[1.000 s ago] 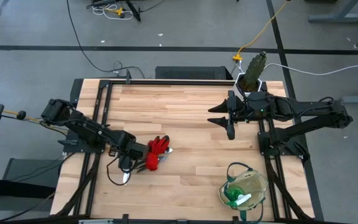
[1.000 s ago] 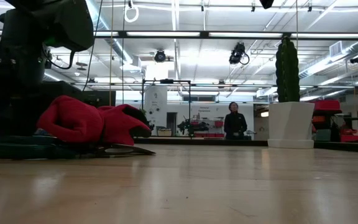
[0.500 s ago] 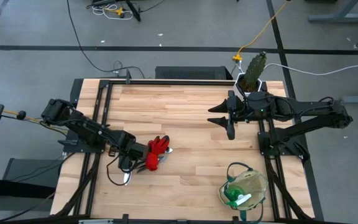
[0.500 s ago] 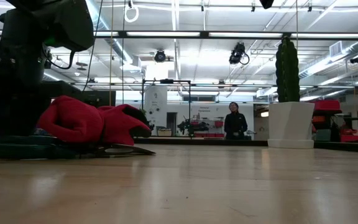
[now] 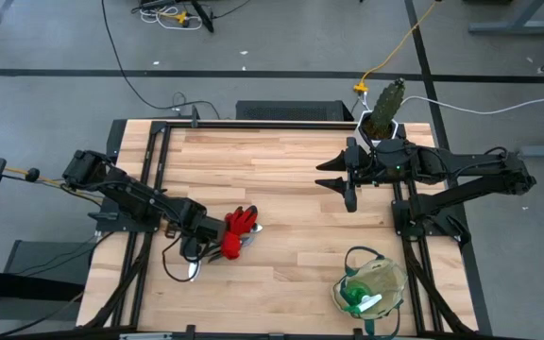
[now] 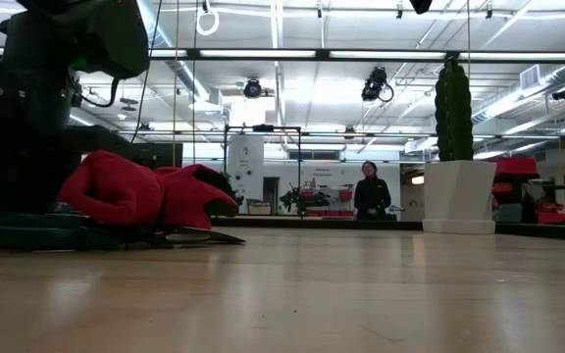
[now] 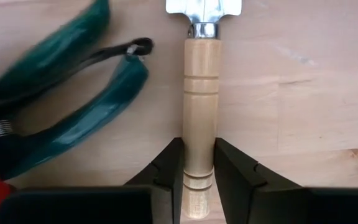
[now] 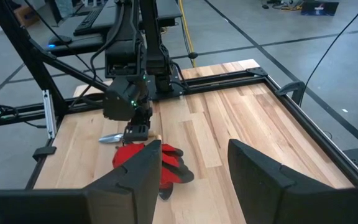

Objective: Pick & Place Garden tools in Gardening bag
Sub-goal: Put the light brown trowel into the gardening tool bag

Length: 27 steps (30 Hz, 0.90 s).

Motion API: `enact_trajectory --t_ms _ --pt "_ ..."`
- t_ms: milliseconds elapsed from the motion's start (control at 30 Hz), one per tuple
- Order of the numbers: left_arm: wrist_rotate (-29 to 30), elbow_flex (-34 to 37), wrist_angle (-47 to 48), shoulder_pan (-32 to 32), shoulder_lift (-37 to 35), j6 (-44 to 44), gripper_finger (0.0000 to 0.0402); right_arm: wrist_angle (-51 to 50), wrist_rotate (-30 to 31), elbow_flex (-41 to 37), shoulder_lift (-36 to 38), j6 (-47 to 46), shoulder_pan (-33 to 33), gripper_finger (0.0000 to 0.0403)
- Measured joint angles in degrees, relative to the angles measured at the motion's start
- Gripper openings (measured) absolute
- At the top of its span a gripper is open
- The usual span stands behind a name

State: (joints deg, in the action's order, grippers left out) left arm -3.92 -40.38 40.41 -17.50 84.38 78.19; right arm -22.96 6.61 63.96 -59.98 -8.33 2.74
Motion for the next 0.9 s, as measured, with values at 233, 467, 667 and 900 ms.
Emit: enact_trajectory --t_ms 233,467,667,900 --pt "-0.4 -4.2 2.9 0.0 0.0 -4.0 0.0076 0.0 0.0 0.0 0.0 0.0 0.0 0.0186" --pt "-1.4 -7.5 10.3 -0.1 0.0 -4.5 0.0076 0.1 0.0 0.0 0.0 1.3 0.0 0.0186" --pt "-0.8 -10.7 11.0 -0.1 0.0 -4.5 0.0076 0.2 0.0 0.0 0.0 1.3 0.0 0.0186" --pt "-0.7 -14.6 11.5 0.9 0.0 -7.1 0.0076 0.3 0.0 0.0 0.0 1.4 0.0 0.0186"
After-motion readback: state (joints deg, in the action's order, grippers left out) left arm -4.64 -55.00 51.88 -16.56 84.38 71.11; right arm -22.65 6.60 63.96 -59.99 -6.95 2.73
